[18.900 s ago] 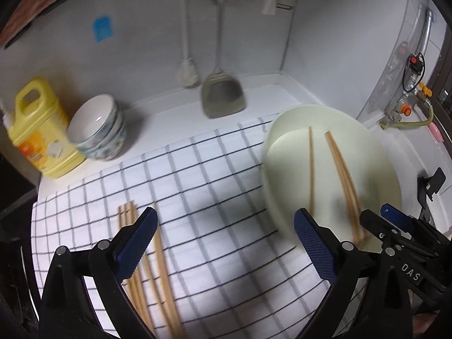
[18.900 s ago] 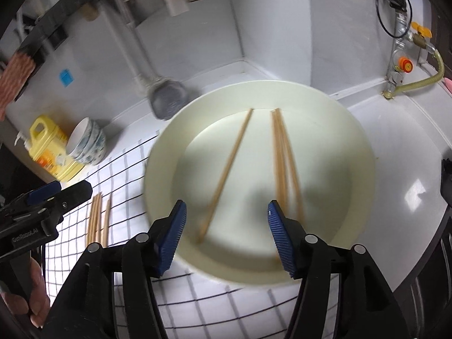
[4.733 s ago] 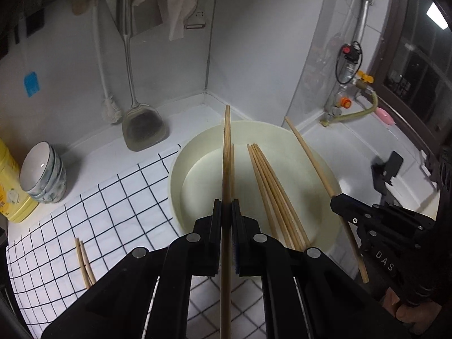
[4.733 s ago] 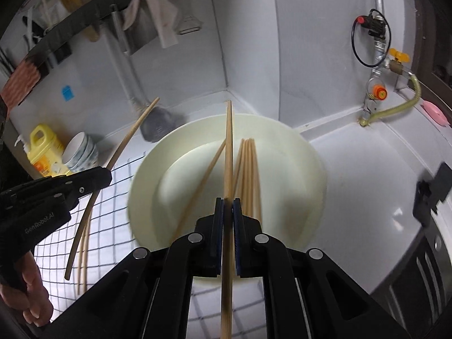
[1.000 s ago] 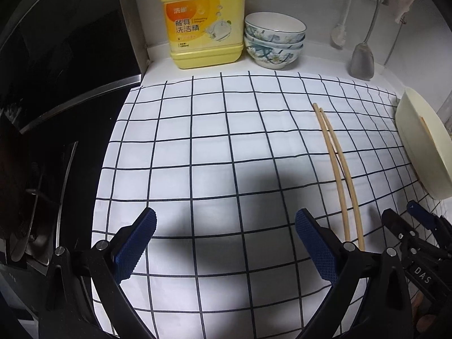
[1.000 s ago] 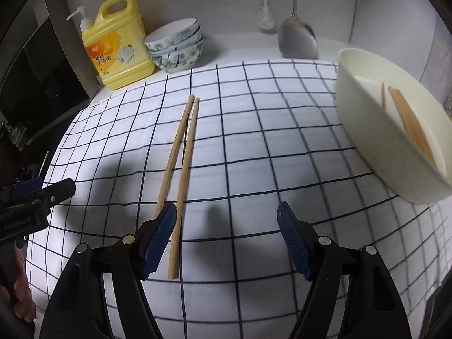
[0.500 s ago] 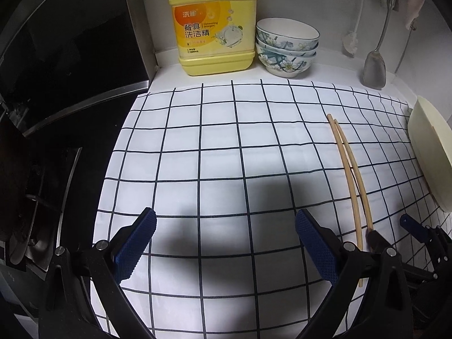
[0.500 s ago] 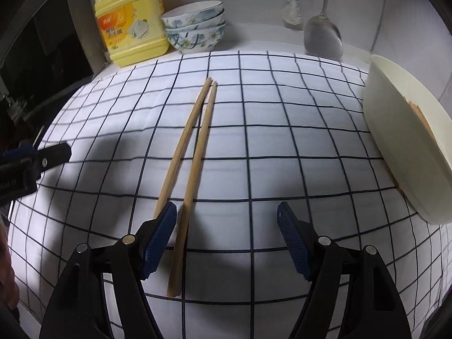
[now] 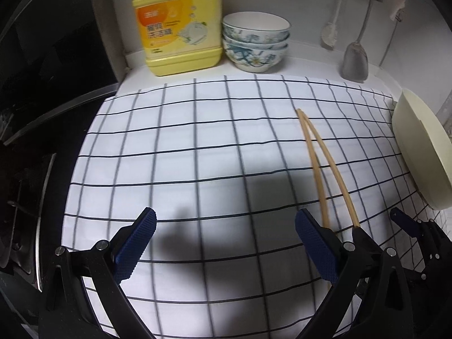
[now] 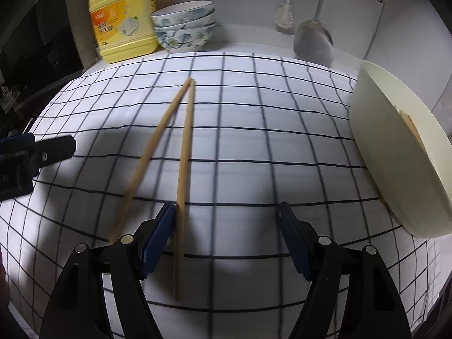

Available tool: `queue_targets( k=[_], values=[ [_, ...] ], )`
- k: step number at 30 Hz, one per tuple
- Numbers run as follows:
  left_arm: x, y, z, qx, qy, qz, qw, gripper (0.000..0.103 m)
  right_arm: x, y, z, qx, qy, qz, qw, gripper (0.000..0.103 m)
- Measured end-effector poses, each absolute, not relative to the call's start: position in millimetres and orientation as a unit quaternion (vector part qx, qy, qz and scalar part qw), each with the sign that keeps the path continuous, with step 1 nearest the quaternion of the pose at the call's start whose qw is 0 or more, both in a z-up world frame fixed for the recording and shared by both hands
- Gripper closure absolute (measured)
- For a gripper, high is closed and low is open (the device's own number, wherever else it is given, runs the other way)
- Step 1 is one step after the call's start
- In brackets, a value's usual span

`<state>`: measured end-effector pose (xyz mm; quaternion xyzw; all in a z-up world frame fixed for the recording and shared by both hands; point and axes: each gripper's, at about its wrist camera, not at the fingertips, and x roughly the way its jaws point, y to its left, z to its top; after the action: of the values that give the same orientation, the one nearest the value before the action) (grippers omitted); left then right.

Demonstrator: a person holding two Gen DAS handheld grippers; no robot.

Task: Organize utensils
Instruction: 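Close the right tool on one chopstick while the left tool grips the other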

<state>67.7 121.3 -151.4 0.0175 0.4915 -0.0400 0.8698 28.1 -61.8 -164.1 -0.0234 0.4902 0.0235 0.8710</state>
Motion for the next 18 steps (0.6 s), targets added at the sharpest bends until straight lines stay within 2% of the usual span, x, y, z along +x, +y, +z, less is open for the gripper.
queue_targets(
  k=[18],
  values=[
    [92.8, 62.3, -170.5, 0.041, 0.500, -0.070, 0.862, 0.006, 46.6, -132.6, -161.9, 0.005, 0.476, -0.019, 0.879, 0.033]
  ],
)
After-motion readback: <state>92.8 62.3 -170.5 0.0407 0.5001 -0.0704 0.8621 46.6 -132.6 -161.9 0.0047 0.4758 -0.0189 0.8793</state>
